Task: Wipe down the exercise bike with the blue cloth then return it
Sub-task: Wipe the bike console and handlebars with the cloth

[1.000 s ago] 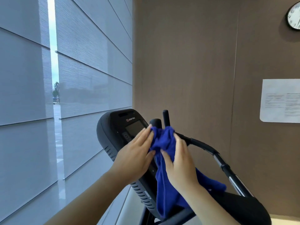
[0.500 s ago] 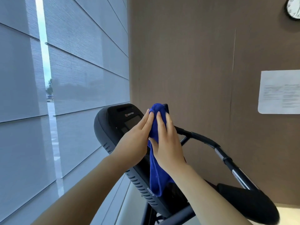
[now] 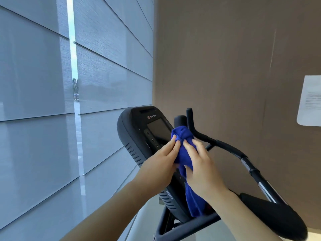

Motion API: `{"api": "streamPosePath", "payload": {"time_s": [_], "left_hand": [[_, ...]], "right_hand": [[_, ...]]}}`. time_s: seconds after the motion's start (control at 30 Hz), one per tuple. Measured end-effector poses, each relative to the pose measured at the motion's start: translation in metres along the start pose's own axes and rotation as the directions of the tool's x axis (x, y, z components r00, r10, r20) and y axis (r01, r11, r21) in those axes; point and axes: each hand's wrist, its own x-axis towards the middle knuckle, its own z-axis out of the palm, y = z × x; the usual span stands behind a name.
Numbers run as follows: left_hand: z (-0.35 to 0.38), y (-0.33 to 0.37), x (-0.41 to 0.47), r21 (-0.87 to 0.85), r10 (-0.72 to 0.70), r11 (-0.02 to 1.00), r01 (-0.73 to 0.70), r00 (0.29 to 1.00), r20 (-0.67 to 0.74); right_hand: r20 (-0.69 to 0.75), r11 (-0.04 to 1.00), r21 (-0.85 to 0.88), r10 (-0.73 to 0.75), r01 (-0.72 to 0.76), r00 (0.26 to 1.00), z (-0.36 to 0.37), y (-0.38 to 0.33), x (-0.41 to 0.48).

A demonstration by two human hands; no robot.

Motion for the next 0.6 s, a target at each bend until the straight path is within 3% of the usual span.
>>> {"api": "streamPosePath", "payload": {"time_s": [0.1,0.17,0.23,0.33,0.6], "left_hand": [[-0.006,0.006,-0.002,0.035,-0.054,0.998,0.057,0.995,-0.082],[-0.008,0.007,0.002,0.027,-0.070,0.997,0.075,0.986,-0.149],[-0.004,0.007,0.006,0.033,-0.066,0.997,0.071,0.990,-0.125],[0.009,0.004,0.007,0.053,-0.060,0.997,0.064,0.995,-0.078],[0.017,0.013,0.000,-0.038,-0.137,0.990,0.134,0.987,-0.080]], "right_hand": [[-0.024,0.995,-0.096,-0.011,0.009,1.000,-0.013,0.006,0.008],[0.037,0.984,-0.177,-0.015,0.021,0.999,-0.010,0.005,0.012],[0.103,0.991,-0.129,-0.015,0.029,0.995,0.002,0.004,0.009],[0.078,0.998,0.001,-0.067,0.067,0.995,0.013,0.009,0.003],[0.031,0.996,0.053,-0.073,0.071,0.997,0.014,0.019,-0.010]]}}
